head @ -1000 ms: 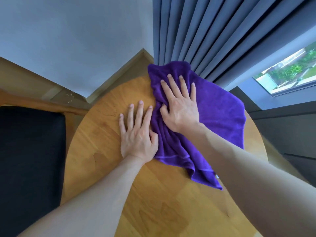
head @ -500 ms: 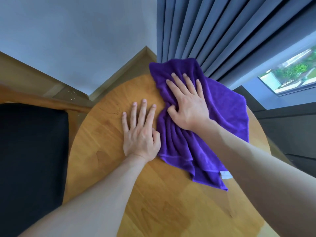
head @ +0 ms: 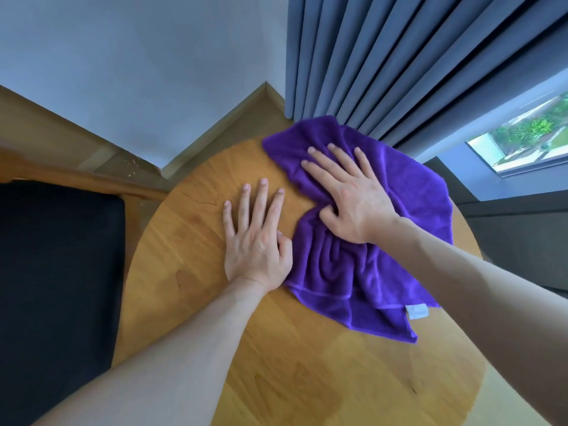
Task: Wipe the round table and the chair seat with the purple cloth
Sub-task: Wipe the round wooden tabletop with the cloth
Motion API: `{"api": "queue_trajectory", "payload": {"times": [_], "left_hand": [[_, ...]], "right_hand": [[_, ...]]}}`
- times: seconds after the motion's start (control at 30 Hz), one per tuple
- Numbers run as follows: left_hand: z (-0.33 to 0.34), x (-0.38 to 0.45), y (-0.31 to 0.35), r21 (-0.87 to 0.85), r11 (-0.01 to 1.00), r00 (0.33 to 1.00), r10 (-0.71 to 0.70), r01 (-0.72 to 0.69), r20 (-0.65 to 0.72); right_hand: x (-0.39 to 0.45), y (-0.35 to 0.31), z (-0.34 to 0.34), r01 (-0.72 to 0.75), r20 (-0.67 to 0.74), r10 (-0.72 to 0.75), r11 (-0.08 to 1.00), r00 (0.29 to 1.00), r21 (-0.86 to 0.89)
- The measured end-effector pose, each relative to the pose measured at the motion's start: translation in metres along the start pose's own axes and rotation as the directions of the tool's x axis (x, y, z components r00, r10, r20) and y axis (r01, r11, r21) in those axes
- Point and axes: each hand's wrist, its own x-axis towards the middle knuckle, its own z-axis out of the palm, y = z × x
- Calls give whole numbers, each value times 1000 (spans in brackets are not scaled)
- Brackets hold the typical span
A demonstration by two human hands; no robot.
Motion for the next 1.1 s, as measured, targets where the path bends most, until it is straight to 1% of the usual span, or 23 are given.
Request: {"api": "queue_trajectory", "payload": {"times": [0.07,0.17,0.23,0.27,0.33,0.43,0.5,0.53,0.57,0.6,0.63,0.67,0.73,0.77,0.8,0.83,0.87,0.93,0.97,1.03,1.1], "left_hand": [[0,0,0,6,1000,1000,1,-1,2],[0,-1,0,20,1000,1000,9,-9,-1],[1,-1,-1,30,1000,1000,8,-8,2],[2,-2,-1,33,999,1000,6,-6,5],[1,-2,-2,37,999,1000,8,-9,11],[1,-1,-2,21,1000,1000,12,-12,13],[1,0,-1,-5,1000,1000,3,-3,7],[1,0,-1,-20,1000,1000,-3,3,4],[1,-1,0,-35,999,1000,-7,8,3],[0,-1,0,-48,999,1000,-9,9,3],[0,-1,0,-60,998,1000,-10,10,4],[-1,-1,-1,-72,997,1000,-12,12,3],[-4,-1,-1,-100,995,1000,-17,18,11],[-6,-1,-2,-116,993,1000,-18,20,17],[-8,-2,-2,-136,990,1000,-19,22,23],[-9,-2,-3,-166,986,999,-16,20,28],[-10,-4,-5,-204,979,1000,-2,8,31],[-13,-8,-15,-282,959,999,37,-25,37],[-15,-11,-24,-298,954,998,41,-28,37],[-19,-18,-54,-232,973,1000,0,3,14],[-23,-22,-88,-110,992,998,-57,57,4]], "right_hand": [[18,-13,2,-143,-54,146,988,988,56],[38,-43,8,-315,-107,330,939,938,138],[40,-60,13,-375,-133,399,910,907,176],[38,-66,15,-382,-139,411,903,901,195],[27,-72,19,-349,-127,383,909,915,228],[1,-62,21,-215,-72,240,944,968,249],[-16,-41,19,-103,-40,115,971,993,215],[-23,-29,16,-69,-34,76,980,997,188],[-28,-16,13,-71,-45,80,982,996,173],[-31,-7,10,-118,-76,134,976,988,181],[-31,-4,10,-198,-117,226,958,967,208],[-28,-9,11,-290,-153,330,928,932,234],[-13,-35,15,-462,-190,515,847,836,264],[-3,-50,17,-525,-189,580,806,792,275],[6,-64,18,-556,-173,610,783,773,279],[11,-77,20,-548,-149,596,792,789,268],[13,-85,22,-503,-122,540,830,833,242],[6,-91,25,-342,-52,356,924,933,173],[-1,-89,26,-254,-21,260,956,965,146],[-18,-76,24,-98,24,96,989,995,114],[-29,-55,19,19,58,-25,995,998,94]]}}
